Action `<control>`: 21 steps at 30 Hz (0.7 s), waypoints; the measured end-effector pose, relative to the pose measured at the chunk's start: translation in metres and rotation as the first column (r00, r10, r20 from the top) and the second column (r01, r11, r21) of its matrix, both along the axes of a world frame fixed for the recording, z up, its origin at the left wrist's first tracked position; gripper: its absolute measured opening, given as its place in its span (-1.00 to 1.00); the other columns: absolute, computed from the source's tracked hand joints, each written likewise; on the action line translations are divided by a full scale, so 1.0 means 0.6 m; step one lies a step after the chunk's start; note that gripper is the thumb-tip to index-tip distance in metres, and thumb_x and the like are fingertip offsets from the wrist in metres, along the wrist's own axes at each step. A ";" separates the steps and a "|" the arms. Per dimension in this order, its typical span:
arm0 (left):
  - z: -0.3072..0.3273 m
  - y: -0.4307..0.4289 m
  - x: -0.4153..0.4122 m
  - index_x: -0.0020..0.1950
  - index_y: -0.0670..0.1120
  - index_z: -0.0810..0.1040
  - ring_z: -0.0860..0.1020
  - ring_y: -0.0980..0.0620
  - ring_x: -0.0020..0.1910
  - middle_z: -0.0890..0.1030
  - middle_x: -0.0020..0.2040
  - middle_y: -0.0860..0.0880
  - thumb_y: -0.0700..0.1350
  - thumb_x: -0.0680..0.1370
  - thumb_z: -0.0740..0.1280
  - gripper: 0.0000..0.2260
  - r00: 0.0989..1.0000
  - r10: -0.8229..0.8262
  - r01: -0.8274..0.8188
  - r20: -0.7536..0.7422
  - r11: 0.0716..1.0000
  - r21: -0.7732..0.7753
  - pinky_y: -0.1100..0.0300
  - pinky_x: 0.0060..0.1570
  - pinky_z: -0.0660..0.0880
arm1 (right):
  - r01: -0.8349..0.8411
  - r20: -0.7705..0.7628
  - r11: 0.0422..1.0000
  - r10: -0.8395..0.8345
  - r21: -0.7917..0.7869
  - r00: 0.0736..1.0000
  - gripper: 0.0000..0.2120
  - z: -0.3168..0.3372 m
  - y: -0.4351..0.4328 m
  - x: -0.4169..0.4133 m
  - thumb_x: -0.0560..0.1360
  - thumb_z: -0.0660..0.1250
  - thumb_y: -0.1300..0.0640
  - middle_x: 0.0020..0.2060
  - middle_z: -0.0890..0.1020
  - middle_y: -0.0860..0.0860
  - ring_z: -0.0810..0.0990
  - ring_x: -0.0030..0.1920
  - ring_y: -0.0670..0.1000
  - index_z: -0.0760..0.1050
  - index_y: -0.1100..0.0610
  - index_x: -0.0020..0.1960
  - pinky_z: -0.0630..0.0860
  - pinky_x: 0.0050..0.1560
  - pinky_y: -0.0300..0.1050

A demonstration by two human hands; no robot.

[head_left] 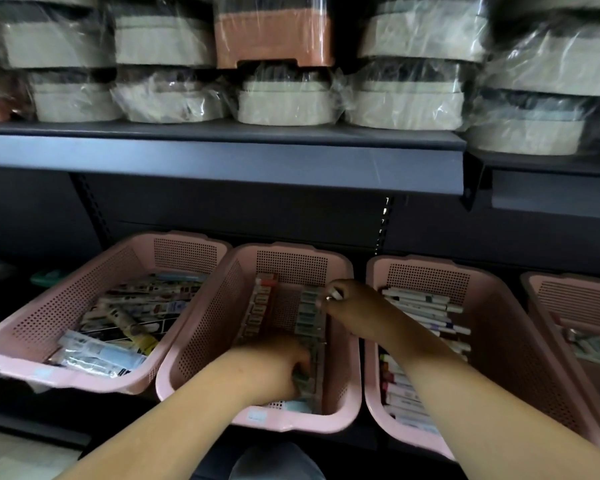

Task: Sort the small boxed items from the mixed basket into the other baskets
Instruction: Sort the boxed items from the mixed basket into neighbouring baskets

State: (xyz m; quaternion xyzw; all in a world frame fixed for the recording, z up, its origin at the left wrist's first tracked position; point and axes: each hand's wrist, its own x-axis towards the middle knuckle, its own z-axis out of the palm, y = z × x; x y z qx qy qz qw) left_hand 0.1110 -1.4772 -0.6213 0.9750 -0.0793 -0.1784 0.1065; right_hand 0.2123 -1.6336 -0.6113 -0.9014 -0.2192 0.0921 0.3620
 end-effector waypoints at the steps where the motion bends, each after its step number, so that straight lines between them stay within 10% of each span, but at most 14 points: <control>1: -0.002 -0.002 0.001 0.23 -0.02 0.65 0.58 -0.07 0.15 0.62 0.23 -0.03 -0.10 0.58 0.37 -0.77 1.000 -0.008 0.008 0.001 1.000 0.012 0.22 0.07 0.50 | 0.001 -0.005 1.000 -0.001 0.006 1.000 -0.78 0.000 -0.001 0.000 0.58 0.34 -0.05 -0.35 0.48 -0.06 0.43 -0.35 -0.09 0.55 0.10 -0.09 0.27 -0.36 -0.19; 16: -0.009 -0.011 0.006 0.08 0.01 0.59 0.54 -0.06 0.03 0.58 0.08 0.00 0.00 0.58 0.37 -0.87 0.999 -0.045 0.042 0.019 0.992 0.119 0.17 -0.02 0.44 | -0.045 -0.018 0.998 0.046 0.044 0.999 -0.76 0.017 -0.011 -0.018 0.54 0.40 0.03 -0.34 0.44 -0.06 0.39 -0.33 -0.09 0.42 0.10 -0.21 0.26 -0.34 -0.18; 21: 0.003 0.003 0.010 0.03 0.18 0.59 0.57 0.17 -0.04 0.60 -0.05 0.20 0.15 0.55 0.45 -0.88 0.963 0.209 -0.160 0.169 0.951 -0.265 0.24 -0.06 0.47 | -0.009 -0.241 0.959 0.080 0.284 0.967 -0.83 0.033 -0.021 -0.027 0.57 0.35 0.09 -0.30 0.49 -0.09 0.46 -0.25 -0.08 0.41 0.04 -0.17 0.42 -0.21 -0.15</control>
